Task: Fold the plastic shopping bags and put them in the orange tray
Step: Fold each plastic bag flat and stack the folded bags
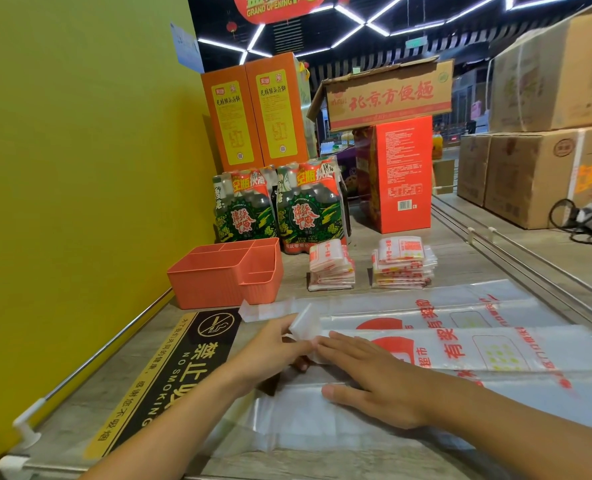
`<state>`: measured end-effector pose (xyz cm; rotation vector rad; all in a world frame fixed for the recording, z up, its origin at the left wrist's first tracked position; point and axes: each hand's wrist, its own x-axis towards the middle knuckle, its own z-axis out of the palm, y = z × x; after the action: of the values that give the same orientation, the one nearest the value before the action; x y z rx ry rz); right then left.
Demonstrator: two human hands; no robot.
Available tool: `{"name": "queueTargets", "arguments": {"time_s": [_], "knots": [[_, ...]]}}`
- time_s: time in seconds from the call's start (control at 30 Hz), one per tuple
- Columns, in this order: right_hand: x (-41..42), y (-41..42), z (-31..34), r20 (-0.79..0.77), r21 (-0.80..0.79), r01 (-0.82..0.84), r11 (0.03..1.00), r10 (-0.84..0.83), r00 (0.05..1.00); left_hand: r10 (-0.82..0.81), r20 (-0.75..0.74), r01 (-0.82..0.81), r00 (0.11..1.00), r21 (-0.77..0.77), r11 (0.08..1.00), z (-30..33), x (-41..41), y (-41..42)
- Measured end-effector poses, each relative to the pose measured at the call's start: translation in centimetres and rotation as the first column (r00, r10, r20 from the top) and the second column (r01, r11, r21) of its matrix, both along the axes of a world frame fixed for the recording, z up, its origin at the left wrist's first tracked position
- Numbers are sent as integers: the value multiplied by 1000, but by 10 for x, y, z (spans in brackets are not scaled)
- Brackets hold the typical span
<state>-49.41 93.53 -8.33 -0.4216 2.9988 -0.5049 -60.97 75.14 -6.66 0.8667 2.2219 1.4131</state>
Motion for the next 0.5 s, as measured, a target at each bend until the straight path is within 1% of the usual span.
{"name": "queueTargets", "arguments": {"time_s": [0.07,0.17,0.27,0.33,0.4,0.43,0.5], "knots": [[0,0,0,-7,-6,1,1000,-1,1000,60,-8,-60,998,22,998,-3,-1,3],[1,2,2,-29,7,14,1000,-14,999,212,-46,-211,976,34,977,-6,-7,5],[1,5,2,-75,10,40,999,-39,996,379,-130,-363,916,133,922,-4,-19,1],[2,8,1,-83,19,54,998,-52,995,457,-164,-430,874,179,885,-2,-25,-3],[3,9,0,-71,35,54,998,-52,996,467,-225,-440,855,161,884,-5,-29,-6],[4,8,0,-60,43,51,998,-48,997,439,-272,-419,856,132,898,-7,-30,-8],[4,7,0,-41,60,43,997,-40,998,323,-419,-334,849,48,941,-12,-31,-9]]}}
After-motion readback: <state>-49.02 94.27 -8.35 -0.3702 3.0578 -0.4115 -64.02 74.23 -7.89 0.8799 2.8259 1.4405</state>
